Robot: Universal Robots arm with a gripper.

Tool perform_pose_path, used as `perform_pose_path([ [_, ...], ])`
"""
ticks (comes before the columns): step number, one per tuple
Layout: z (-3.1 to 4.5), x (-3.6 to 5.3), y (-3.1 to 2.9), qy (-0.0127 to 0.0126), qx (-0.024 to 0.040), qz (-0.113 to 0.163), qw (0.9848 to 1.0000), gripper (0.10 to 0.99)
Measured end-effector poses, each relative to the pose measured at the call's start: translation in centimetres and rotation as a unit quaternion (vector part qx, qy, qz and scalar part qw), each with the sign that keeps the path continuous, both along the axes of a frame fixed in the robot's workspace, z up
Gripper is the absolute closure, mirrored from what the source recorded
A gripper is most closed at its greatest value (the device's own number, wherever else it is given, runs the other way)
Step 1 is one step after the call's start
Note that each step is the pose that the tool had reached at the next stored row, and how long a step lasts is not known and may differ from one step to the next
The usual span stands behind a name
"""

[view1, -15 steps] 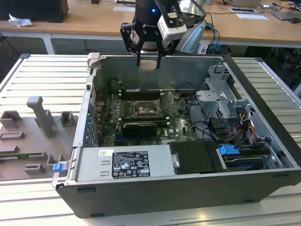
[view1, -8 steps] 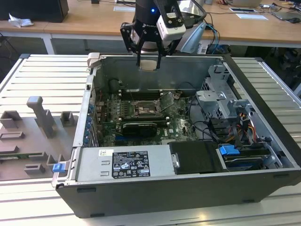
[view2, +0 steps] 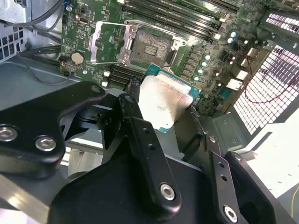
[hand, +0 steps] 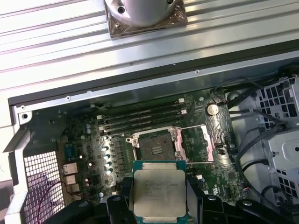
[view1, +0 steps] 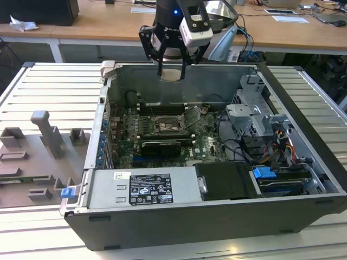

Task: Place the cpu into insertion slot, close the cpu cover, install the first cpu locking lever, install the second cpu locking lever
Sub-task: 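Place the cpu into insertion slot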

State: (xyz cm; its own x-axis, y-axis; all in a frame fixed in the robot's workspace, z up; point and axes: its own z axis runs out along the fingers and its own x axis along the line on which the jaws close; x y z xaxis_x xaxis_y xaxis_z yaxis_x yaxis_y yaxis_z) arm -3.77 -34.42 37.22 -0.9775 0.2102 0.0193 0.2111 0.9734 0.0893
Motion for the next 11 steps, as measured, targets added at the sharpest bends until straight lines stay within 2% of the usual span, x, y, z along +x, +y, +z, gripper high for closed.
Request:
perform_pose_path([
  [11, 0.00, 0.00, 0.00, 0.0000, 0.0000, -0.023, 0.9997, 0.549],
])
